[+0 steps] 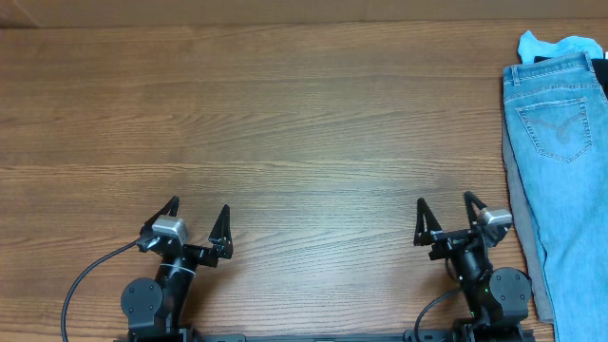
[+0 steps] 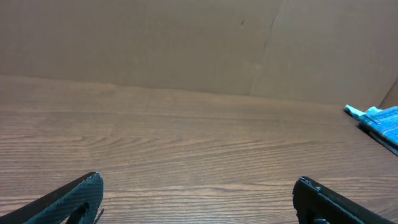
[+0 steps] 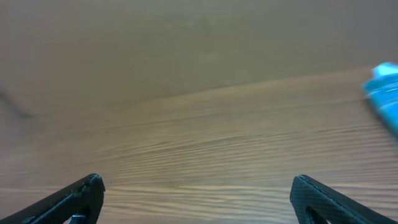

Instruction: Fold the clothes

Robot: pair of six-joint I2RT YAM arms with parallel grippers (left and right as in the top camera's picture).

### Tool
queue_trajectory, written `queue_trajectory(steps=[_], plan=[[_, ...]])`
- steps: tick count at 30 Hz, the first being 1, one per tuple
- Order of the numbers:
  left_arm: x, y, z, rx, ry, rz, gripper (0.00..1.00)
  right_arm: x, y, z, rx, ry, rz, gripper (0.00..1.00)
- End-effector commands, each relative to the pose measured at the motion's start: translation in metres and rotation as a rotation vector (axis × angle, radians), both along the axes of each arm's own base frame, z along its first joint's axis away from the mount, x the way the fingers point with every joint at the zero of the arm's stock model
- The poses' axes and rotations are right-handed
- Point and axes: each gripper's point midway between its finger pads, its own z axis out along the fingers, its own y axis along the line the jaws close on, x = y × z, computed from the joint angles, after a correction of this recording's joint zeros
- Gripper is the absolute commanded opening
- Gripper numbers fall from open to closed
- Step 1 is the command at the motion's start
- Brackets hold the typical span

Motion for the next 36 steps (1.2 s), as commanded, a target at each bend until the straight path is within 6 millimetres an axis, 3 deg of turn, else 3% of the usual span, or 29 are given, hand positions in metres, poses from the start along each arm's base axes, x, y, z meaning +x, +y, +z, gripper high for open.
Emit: queue_trajectory(steps=[1, 5, 8, 12, 16, 21, 23, 29, 30, 31, 36], plan=[[-0.001, -0.003, 0.000, -0.016, 0.000, -0.015, 1.00, -0.021, 0.046, 0.010, 0.270, 0.090, 0.274, 1.00], [-0.001, -0.003, 0.000, -0.016, 0.000, -0.015, 1.00, -0.026, 0.053, 0.033, 0.492, 0.108, 0.329, 1.00], [-0.001, -0.003, 0.000, -0.016, 0.000, -0.015, 1.00, -0.041, 0.064, 0.073, 0.439, -0.066, 0.457, 1.00], [-0.001, -0.003, 0.000, -0.016, 0.000, -0.015, 1.00, -0.051, 0.063, 0.106, 0.355, -0.247, 0.475, 1.00], [-0.001, -0.003, 0.000, -0.016, 0.000, -0.014, 1.00, -0.050, 0.049, 0.135, 0.283, -0.366, 0.379, 1.00], [-0.001, -0.003, 0.000, -0.016, 0.000, -0.015, 1.00, -0.031, 0.025, 0.174, 0.121, -0.388, 0.180, 1.00], [-0.001, -0.003, 0.000, -0.016, 0.000, -0.015, 1.00, -0.018, 0.017, 0.184, 0.072, -0.353, 0.113, 1.00], [-0.001, -0.003, 0.000, -0.016, 0.000, -0.015, 1.00, 0.069, -0.009, 0.195, -0.013, -0.073, -0.067, 1.00], [-0.001, -0.003, 0.000, -0.016, 0.000, -0.015, 1.00, 0.082, -0.010, 0.192, -0.024, -0.028, -0.077, 1.00], [-0.001, -0.003, 0.000, -0.016, 0.000, -0.015, 1.00, 0.108, -0.009, 0.183, -0.065, 0.075, -0.070, 1.00], [-0.001, -0.003, 0.000, -0.016, 0.000, -0.015, 1.00, 0.176, -0.006, 0.140, -0.173, 0.419, -0.038, 1.00]])
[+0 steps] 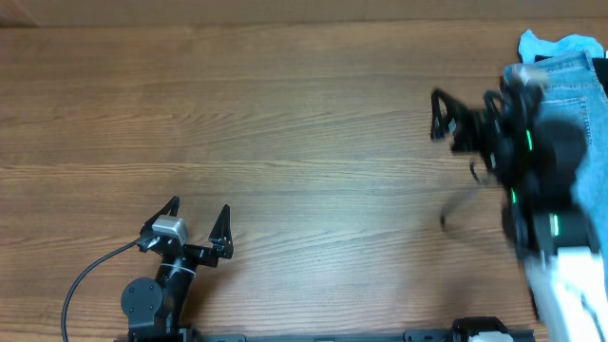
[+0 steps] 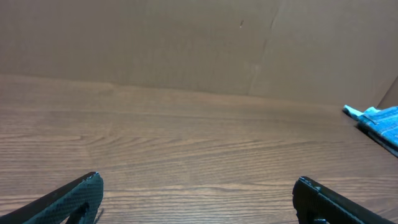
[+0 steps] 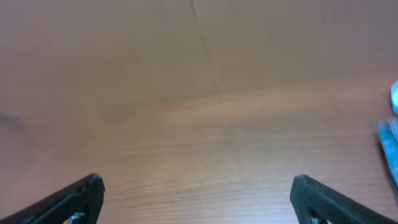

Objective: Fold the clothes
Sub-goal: 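Reach the right gripper to the waistband of the light-blue jeans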

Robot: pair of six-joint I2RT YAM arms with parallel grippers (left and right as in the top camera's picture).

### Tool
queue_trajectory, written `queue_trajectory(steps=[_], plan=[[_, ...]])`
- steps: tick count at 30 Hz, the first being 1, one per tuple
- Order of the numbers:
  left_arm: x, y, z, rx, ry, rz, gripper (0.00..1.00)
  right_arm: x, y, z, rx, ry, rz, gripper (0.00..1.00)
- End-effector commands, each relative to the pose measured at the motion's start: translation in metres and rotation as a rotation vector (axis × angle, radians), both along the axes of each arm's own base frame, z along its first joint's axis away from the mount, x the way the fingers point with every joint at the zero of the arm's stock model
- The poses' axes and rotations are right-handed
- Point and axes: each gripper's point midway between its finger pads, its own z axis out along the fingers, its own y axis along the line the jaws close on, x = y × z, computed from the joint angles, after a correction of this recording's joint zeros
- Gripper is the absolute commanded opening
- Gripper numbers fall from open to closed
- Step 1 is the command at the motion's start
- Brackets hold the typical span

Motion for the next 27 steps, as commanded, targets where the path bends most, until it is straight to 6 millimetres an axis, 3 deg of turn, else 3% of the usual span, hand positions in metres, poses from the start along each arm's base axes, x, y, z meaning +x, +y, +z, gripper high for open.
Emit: queue_trajectory(steps=[1, 4, 7, 11, 14, 17, 27], plan=[[-0.001, -0.003, 0.000, -0.011, -0.002, -0.012, 1.00, 0.043, -0.007, -0.017, -0.112, 0.141, 0.002, 1.00], [-0.001, -0.003, 0.000, -0.011, -0.002, -0.012, 1.00, 0.074, -0.025, -0.056, -0.181, 0.292, -0.084, 1.00], [-0.001, -0.003, 0.000, -0.011, -0.002, -0.012, 1.00, 0.089, -0.047, -0.068, -0.246, 0.293, -0.186, 1.00], [-0.001, -0.003, 0.000, -0.011, -0.002, -0.012, 1.00, 0.105, -0.093, -0.074, -0.397, 0.273, -0.297, 1.00], [-0.001, -0.003, 0.000, -0.011, -0.002, -0.012, 1.00, 0.118, -0.132, -0.097, -0.426, 0.300, -0.365, 1.00], [-0.001, -0.003, 0.000, -0.011, -0.002, -0.012, 1.00, 0.128, -0.156, -0.119, -0.421, 0.321, -0.406, 1.00], [-0.001, -0.003, 0.000, -0.011, -0.002, -0.012, 1.00, 0.142, -0.200, -0.205, -0.669, 0.466, -0.429, 1.00]])
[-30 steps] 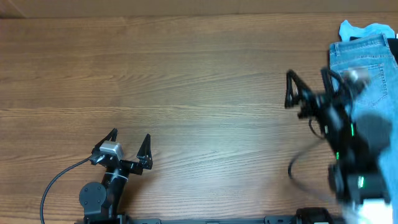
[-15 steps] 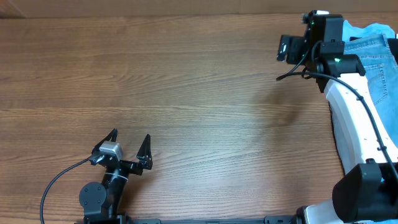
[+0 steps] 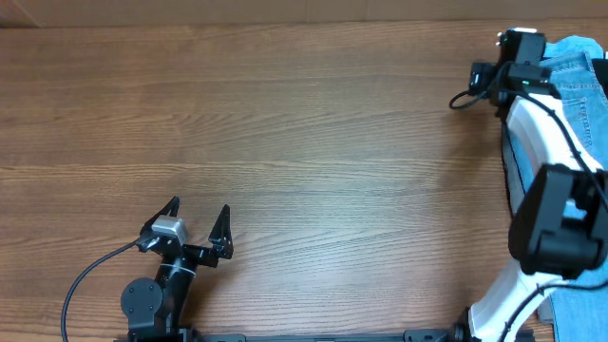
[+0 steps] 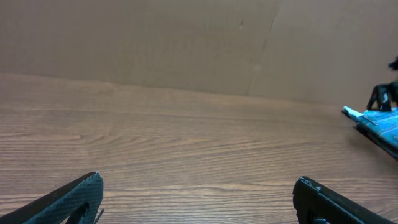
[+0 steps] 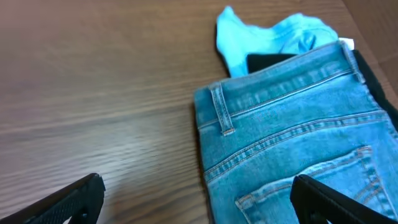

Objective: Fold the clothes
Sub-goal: 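Reach the right gripper to the waistband of the light-blue jeans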

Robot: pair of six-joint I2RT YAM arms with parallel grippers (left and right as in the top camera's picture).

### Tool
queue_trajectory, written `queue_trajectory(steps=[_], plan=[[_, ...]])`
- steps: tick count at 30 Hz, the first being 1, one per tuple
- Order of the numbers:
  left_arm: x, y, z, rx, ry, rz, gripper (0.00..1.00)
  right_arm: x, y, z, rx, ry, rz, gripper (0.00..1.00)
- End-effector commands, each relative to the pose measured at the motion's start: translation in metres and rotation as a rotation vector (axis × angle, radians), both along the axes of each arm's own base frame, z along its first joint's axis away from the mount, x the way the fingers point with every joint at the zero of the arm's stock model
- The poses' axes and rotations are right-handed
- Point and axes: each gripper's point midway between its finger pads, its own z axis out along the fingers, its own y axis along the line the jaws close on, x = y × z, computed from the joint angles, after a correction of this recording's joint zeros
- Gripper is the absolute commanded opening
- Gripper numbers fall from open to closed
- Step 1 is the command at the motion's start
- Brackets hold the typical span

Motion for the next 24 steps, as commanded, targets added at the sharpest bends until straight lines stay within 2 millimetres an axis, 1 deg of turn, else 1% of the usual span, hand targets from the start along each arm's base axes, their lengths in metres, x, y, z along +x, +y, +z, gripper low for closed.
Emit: queue_trajectory(steps=[1, 3, 4, 6, 9, 12, 14, 15, 16, 17, 19, 21, 24], plan=[[-0.001, -0.002, 0.000, -0.005, -0.003, -0.012, 1.00, 0.003, -0.020, -0.013, -0.144, 0.057, -0.028, 1.00], [-0.001, -0.002, 0.000, -0.005, -0.003, -0.012, 1.00, 0.003, -0.025, -0.030, -0.159, 0.081, -0.045, 1.00], [-0.001, -0.002, 0.000, -0.005, -0.003, -0.012, 1.00, 0.003, -0.027, -0.034, -0.161, 0.086, -0.051, 0.98], [-0.001, -0.002, 0.000, -0.005, -0.003, -0.012, 1.00, 0.003, -0.030, -0.043, -0.164, 0.096, -0.057, 0.94], [-0.001, -0.002, 0.000, -0.005, -0.003, -0.012, 1.00, 0.003, -0.033, -0.051, -0.160, 0.103, -0.061, 0.93], [-0.001, -0.002, 0.000, -0.005, -0.003, -0.012, 1.00, 0.004, -0.036, -0.057, -0.158, 0.103, -0.066, 0.87], [-0.001, -0.002, 0.000, -0.005, -0.003, -0.012, 1.00, 0.003, -0.035, -0.063, -0.151, 0.114, -0.061, 0.86], [-0.001, -0.002, 0.000, -0.005, -0.003, -0.012, 1.00, 0.002, -0.036, -0.074, -0.152, 0.136, -0.059, 0.86], [-0.001, -0.002, 0.000, -0.005, -0.003, -0.012, 1.00, 0.001, -0.037, -0.076, -0.153, 0.141, -0.060, 0.86], [-0.001, -0.002, 0.000, -0.005, -0.003, -0.012, 1.00, 0.000, -0.037, -0.083, -0.151, 0.152, -0.061, 0.87], [-0.001, -0.002, 0.000, -0.005, -0.003, -0.012, 1.00, -0.001, -0.040, -0.090, -0.149, 0.159, -0.067, 0.87], [-0.001, -0.002, 0.000, -0.005, -0.003, -0.012, 1.00, -0.001, -0.043, -0.092, -0.149, 0.157, -0.072, 0.87], [-0.001, -0.002, 0.000, -0.005, -0.004, -0.012, 1.00, 0.001, -0.049, -0.089, -0.145, 0.129, -0.093, 0.83]])
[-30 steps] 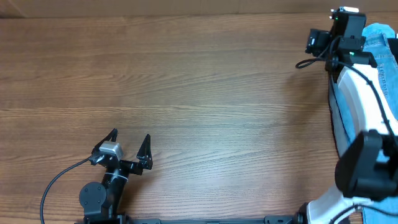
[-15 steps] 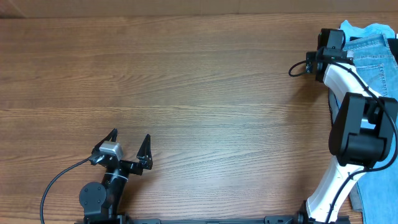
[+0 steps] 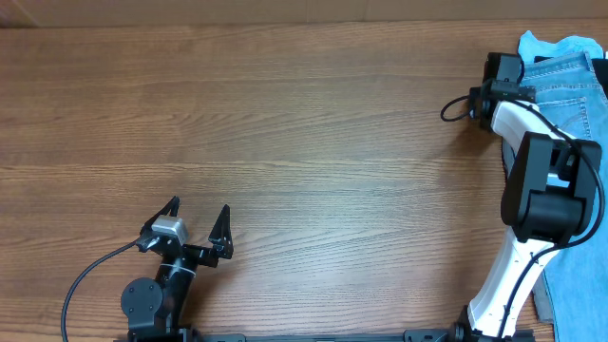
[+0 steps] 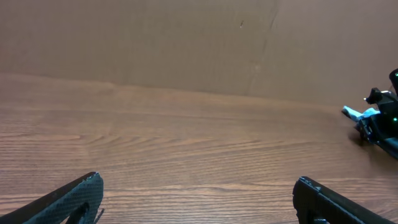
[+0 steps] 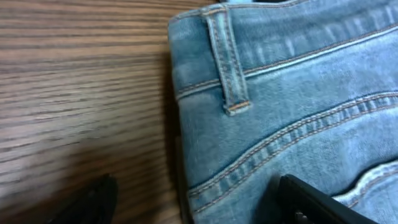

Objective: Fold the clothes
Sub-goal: 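Reach the right gripper to the waistband of the light-blue jeans, then close the right gripper on the jeans waistband near the belt loop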

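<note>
A pair of light blue jeans [image 3: 581,104] lies flat along the table's right edge, waistband toward the back. My right gripper [image 3: 502,84] hangs low over the waistband's left corner. In the right wrist view it [image 5: 199,202] is open, one finger over bare wood and the other over the denim [image 5: 280,106], close to a belt loop [image 5: 227,68]. My left gripper [image 3: 195,223] rests open near the front left, empty, as the left wrist view [image 4: 198,199] also shows.
A light blue garment [image 3: 556,46] pokes out behind the jeans at the back right corner, with something dark [image 3: 602,68] at the very edge. The wooden table [image 3: 304,123] stretches wide to the left. A brown cardboard wall [image 4: 155,43] stands behind.
My right gripper has dropped closer to the jeans; the waistband corner and belt loop now fill its view, and the light blue garment has left it. The left arm has not moved.
Both grippers first rested open at the front of the table. Then the right arm was raised and reaching toward the back right. Then it was above the waistband and the light blue garment, and now it is low, straddling the jeans' left edge. The left arm stayed put.
</note>
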Robot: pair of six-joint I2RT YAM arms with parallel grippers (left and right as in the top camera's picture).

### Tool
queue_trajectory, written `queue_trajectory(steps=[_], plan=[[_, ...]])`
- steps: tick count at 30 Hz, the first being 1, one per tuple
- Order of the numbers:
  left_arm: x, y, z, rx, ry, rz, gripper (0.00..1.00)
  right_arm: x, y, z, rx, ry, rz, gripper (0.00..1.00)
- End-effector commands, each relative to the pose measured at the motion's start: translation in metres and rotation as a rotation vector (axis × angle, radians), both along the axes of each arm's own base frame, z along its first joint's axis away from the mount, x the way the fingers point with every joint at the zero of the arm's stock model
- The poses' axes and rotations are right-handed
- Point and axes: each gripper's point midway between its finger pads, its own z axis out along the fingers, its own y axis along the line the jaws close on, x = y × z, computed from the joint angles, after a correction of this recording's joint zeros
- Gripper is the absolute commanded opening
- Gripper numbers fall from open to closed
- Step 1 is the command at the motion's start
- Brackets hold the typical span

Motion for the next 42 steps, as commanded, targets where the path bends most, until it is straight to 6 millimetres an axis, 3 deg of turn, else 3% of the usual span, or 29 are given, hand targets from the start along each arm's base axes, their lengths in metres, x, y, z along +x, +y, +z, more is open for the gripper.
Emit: queue_trajectory(steps=[1, 4, 10, 17, 24, 28, 35, 38, 42], plan=[[-0.001, -0.003, 0.000, -0.005, -0.003, -0.013, 1.00, 0.002, -0.013, -0.002, -0.004, -0.022, -0.031, 0.82], [-0.001, -0.003, 0.000, -0.005, -0.003, -0.013, 1.00, 0.003, -0.016, -0.001, -0.006, -0.032, -0.036, 0.73], [-0.001, -0.003, 0.000, -0.005, -0.003, -0.013, 1.00, 0.005, -0.019, 0.000, 0.039, -0.089, -0.089, 0.69], [-0.001, -0.003, 0.000, -0.005, -0.003, -0.013, 1.00, 0.009, -0.014, -0.003, 0.122, -0.138, -0.113, 0.51], [-0.001, -0.003, 0.000, -0.005, -0.003, -0.013, 1.00, 0.004, -0.026, -0.003, 0.114, -0.137, -0.138, 0.55], [-0.001, -0.003, 0.000, -0.005, -0.003, -0.013, 1.00, -0.002, -0.034, -0.003, 0.102, -0.124, -0.161, 0.32], [-0.001, -0.003, 0.000, -0.005, -0.003, -0.013, 1.00, -0.004, -0.035, -0.003, 0.102, -0.115, -0.165, 0.05], [-0.001, -0.003, 0.000, -0.005, -0.003, -0.013, 1.00, -0.001, -0.036, 0.010, 0.099, -0.129, -0.165, 0.04], [-0.001, -0.003, 0.000, -0.005, -0.003, -0.013, 1.00, 0.006, -0.038, 0.055, 0.088, -0.187, -0.165, 0.04]])
